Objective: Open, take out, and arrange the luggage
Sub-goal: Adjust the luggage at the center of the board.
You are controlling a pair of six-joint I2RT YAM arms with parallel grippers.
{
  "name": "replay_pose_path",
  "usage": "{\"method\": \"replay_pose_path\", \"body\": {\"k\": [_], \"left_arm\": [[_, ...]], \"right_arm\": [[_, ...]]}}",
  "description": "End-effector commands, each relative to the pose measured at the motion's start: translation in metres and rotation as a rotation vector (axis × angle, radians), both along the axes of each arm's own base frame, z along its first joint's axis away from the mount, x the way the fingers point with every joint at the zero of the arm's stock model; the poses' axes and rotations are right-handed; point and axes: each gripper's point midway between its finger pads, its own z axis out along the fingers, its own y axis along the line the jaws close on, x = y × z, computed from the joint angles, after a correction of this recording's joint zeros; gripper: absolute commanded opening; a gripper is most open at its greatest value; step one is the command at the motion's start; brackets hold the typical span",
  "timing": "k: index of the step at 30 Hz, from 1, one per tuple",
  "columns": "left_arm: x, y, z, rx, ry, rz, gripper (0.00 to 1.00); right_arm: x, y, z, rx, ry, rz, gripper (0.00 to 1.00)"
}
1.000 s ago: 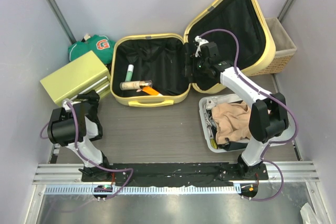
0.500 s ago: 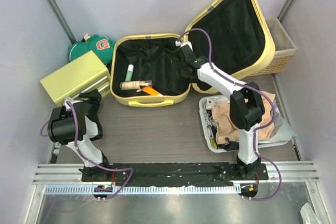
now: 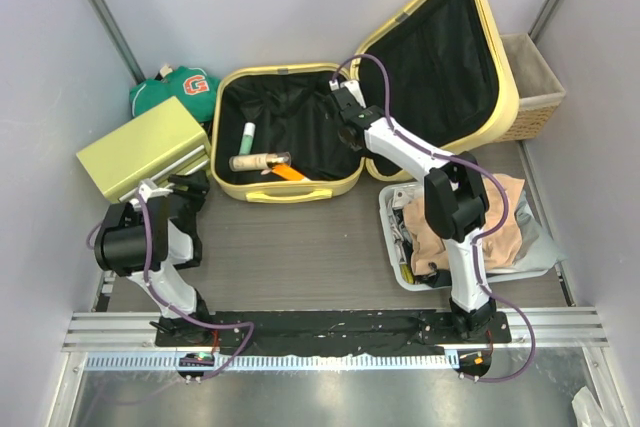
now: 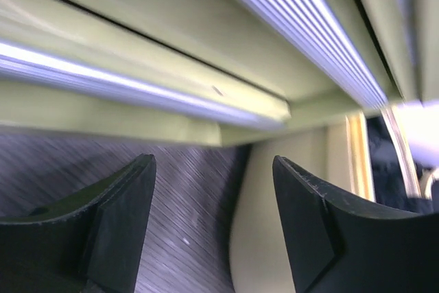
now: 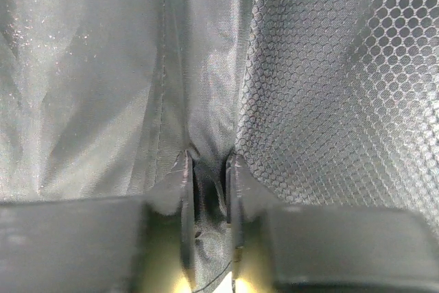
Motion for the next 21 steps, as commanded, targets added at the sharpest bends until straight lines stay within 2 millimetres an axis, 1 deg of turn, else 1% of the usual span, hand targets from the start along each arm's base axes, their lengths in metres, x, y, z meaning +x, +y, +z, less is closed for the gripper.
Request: {"method": "replay_pose_path", "body": {"k": [1, 3, 4, 6, 7, 9, 10, 12, 13, 15, 16, 17, 18, 20, 21], "left_arm": [[0.006, -0.026, 0.063, 0.073, -0.231, -0.065, 0.73], [0.007, -0.033, 0.062, 0.084, -0.229, -0.079, 0.74], [0.008, -0.044, 0.061, 0.088, -0.227, -0.104, 0.74], [0.01, -0.053, 0.06, 0.089, -0.225, -0.122, 0.75], [0.013, -0.068, 0.059, 0.085, -0.223, -0.157, 0.75], [0.017, -0.079, 0.059, 0.085, -0.227, -0.182, 0.75], [0.02, -0.089, 0.059, 0.088, -0.228, -0.197, 0.75], [0.022, -0.099, 0.059, 0.097, -0.23, -0.215, 0.75], [0.023, -0.108, 0.056, 0.096, -0.225, -0.235, 0.75], [0.029, -0.117, 0.06, 0.091, -0.238, -0.248, 0.75], [0.03, -0.127, 0.06, 0.088, -0.241, -0.27, 0.75], [0.035, -0.133, 0.061, 0.088, -0.247, -0.279, 0.75], [0.036, -0.145, 0.061, 0.086, -0.249, -0.303, 0.75], [0.042, -0.157, 0.062, 0.085, -0.259, -0.323, 0.76], [0.041, -0.169, 0.061, 0.081, -0.259, -0.347, 0.76]], "right_arm": [[0.005, -0.099, 0.0, -0.2, 0.038, -0.181, 0.01], [0.005, -0.111, 0.006, -0.207, 0.031, -0.202, 0.01], [0.004, -0.113, 0.007, -0.214, 0.032, -0.2, 0.01], [0.004, -0.122, 0.012, -0.222, 0.025, -0.216, 0.01], [0.003, -0.125, 0.013, -0.229, 0.026, -0.219, 0.01], [0.002, -0.133, 0.015, -0.23, 0.026, -0.23, 0.01], [0.001, -0.135, 0.019, -0.226, 0.02, -0.234, 0.01], [0.0, -0.139, 0.021, -0.231, 0.018, -0.24, 0.01], [-0.001, -0.143, 0.025, -0.228, 0.011, -0.246, 0.01], [-0.001, -0.148, 0.027, -0.228, 0.009, -0.256, 0.01], [-0.001, -0.152, 0.028, -0.227, 0.011, -0.261, 0.01], [-0.001, -0.155, 0.03, -0.224, 0.006, -0.266, 0.01], [-0.002, -0.157, 0.032, -0.226, 0.007, -0.269, 0.01], [-0.001, -0.164, 0.036, -0.221, -0.001, -0.283, 0.01], [-0.001, -0.167, 0.038, -0.221, -0.002, -0.284, 0.01]]}}
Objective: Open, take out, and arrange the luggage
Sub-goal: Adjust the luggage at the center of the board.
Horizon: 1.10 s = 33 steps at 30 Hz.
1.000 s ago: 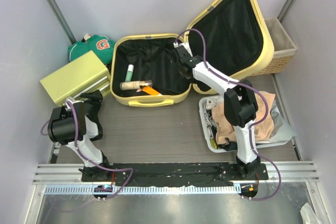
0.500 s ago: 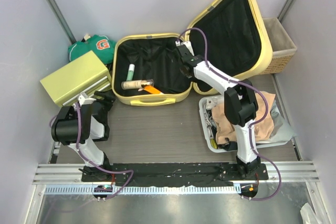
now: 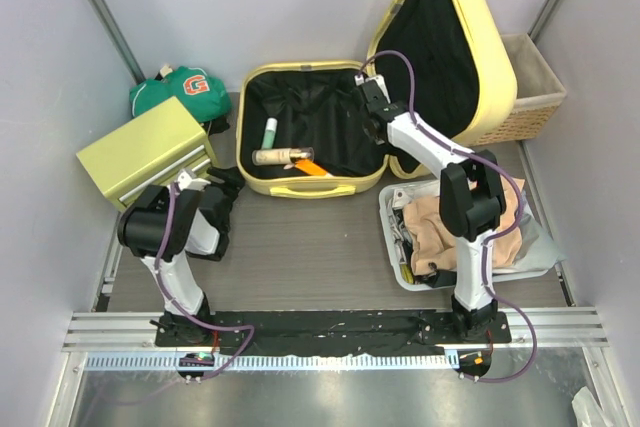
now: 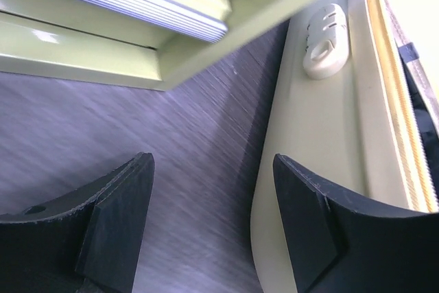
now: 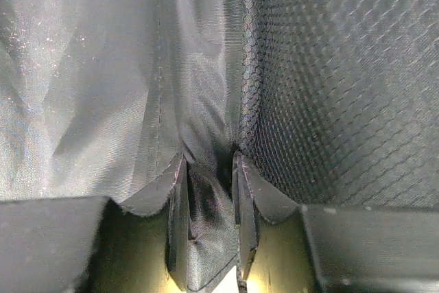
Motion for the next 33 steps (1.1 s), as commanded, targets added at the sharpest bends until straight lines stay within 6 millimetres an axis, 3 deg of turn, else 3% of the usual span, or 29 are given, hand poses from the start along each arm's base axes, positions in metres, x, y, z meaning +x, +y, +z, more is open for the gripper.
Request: {"method": "replay_pose_path", "body": {"k": [1, 8, 12, 16, 18, 19, 22, 26, 33], "left_arm": [[0.024, -0.09, 0.075, -0.034, -0.287, -0.269, 0.76], [0.032, -0.139, 0.074, -0.047, -0.294, -0.356, 0.77], [0.033, -0.162, 0.076, -0.055, -0.299, -0.398, 0.77], [0.032, -0.158, 0.079, -0.033, -0.304, -0.382, 0.78], [0.031, -0.156, 0.078, -0.008, -0.287, -0.38, 0.78], [0.029, -0.155, 0.087, 0.005, -0.302, -0.38, 0.79], [0.024, -0.152, 0.088, 0.033, -0.281, -0.386, 0.79], [0.018, -0.148, 0.109, 0.057, -0.308, -0.386, 0.79], [0.013, -0.143, 0.12, 0.125, -0.277, -0.387, 0.8]], "right_arm": [[-0.009, -0.113, 0.041, -0.22, -0.024, -0.24, 0.01], [-0.005, -0.131, 0.054, -0.209, -0.025, -0.244, 0.02], [-0.002, -0.122, 0.052, -0.176, -0.002, -0.191, 0.04], [-0.002, -0.107, 0.038, -0.106, 0.042, -0.122, 0.09], [-0.002, -0.098, 0.033, -0.061, 0.059, -0.088, 0.16], [-0.003, -0.094, 0.033, -0.043, 0.065, -0.075, 0.2], [-0.002, -0.075, 0.036, 0.056, 0.068, -0.017, 0.36], [-0.001, -0.053, 0.053, 0.172, 0.04, 0.048, 0.54], [-0.001, -0.037, 0.09, 0.225, -0.036, 0.1, 0.66]]}}
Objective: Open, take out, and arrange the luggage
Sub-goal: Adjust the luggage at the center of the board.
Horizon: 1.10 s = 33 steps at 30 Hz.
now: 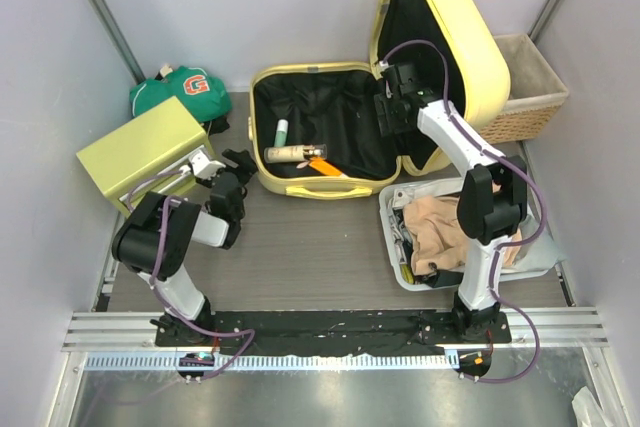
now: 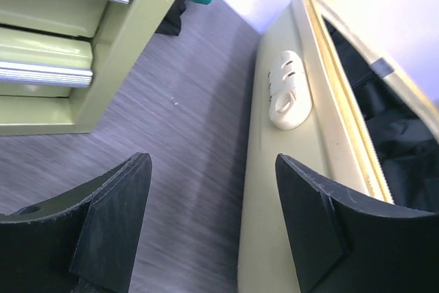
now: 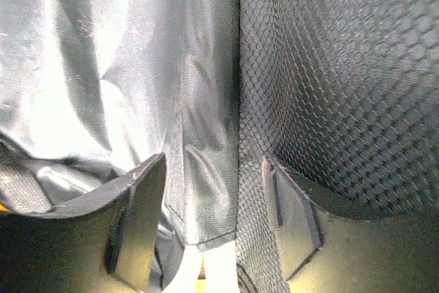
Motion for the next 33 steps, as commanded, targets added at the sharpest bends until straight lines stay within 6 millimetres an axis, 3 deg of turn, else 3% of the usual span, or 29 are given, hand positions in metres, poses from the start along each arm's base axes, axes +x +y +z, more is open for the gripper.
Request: {"method": "replay_pose_path", "body": {"k": [1, 8, 9, 12, 13, 15, 16, 17, 21, 26, 27, 33], "left_arm": [[-0.014, -0.104, 0.07, -0.016, -0.172, -0.403, 0.8], [-0.019, -0.076, 0.063, 0.006, -0.091, -0.333, 0.81], [-0.022, -0.073, 0.071, 0.004, -0.104, -0.329, 0.82], [-0.027, -0.062, 0.068, 0.025, -0.064, -0.314, 0.82], [-0.029, -0.055, 0.078, 0.035, -0.077, -0.302, 0.82], [-0.033, -0.045, 0.068, 0.059, -0.004, -0.274, 0.84], [-0.036, -0.036, 0.08, 0.063, -0.015, -0.249, 0.84], [-0.039, -0.03, 0.074, 0.086, 0.027, -0.238, 0.85], [-0.052, -0.011, 0.095, 0.139, 0.03, -0.21, 0.89], [-0.069, 0.024, 0.106, 0.154, 0.065, -0.149, 0.94], [-0.073, 0.028, 0.119, 0.148, 0.037, -0.147, 0.94], [-0.086, 0.061, 0.129, 0.173, 0.071, -0.073, 0.97]], "right_arm": [[0.004, -0.009, 0.066, 0.04, -0.136, -0.016, 0.68], [0.0, 0.019, 0.099, 0.113, -0.2, 0.043, 0.76], [-0.002, 0.026, 0.101, 0.115, -0.203, 0.063, 0.77], [-0.005, 0.04, 0.105, 0.132, -0.206, 0.099, 0.77], [-0.006, 0.046, 0.104, 0.137, -0.203, 0.114, 0.77], [-0.008, 0.056, 0.107, 0.151, -0.206, 0.14, 0.77], [-0.011, 0.066, 0.108, 0.159, -0.207, 0.163, 0.77], [-0.012, 0.072, 0.109, 0.164, -0.208, 0.175, 0.77], [-0.018, 0.098, 0.111, 0.194, -0.206, 0.238, 0.77], [-0.026, 0.13, 0.114, 0.222, -0.213, 0.3, 0.77], [-0.028, 0.134, 0.115, 0.23, -0.214, 0.309, 0.77], [-0.04, 0.165, 0.125, 0.316, -0.223, 0.362, 0.77]]}}
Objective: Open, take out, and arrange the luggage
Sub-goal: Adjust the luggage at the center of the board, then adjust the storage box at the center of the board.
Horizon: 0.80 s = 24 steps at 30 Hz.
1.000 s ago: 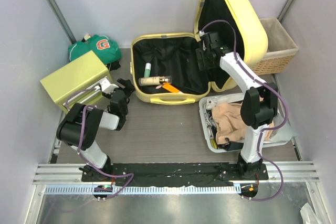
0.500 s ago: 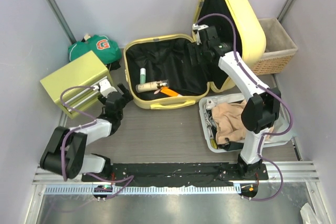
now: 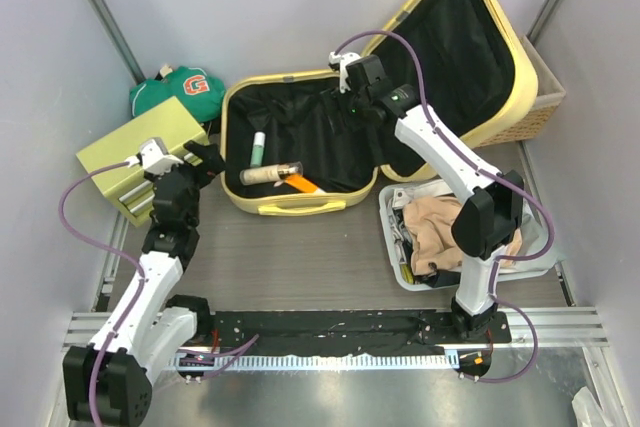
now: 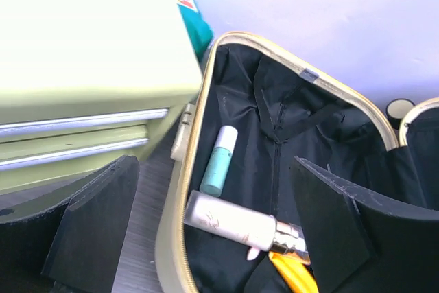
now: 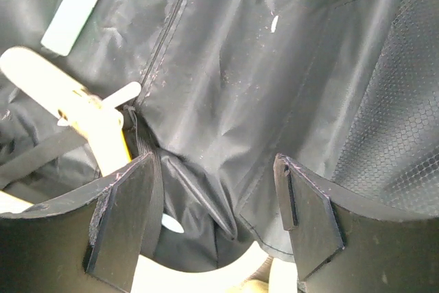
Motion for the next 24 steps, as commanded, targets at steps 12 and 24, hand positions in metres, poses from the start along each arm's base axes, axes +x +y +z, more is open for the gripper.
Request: {"method": "replay_pose_path", "body": {"k": [12, 24], "left_arm": [[-0.017, 0.079, 0.002, -0.076, 0.164, 0.167, 0.98], [-0.064, 0.163, 0.021, -0.146, 0.306, 0.372, 1.0]], "right_arm": [[-0.047, 0.107, 0.032, 0.28, -0.022, 0.225, 0.76], [-0.047, 0.24, 0.058, 0.686, 0.025, 0.527, 0.81]]}}
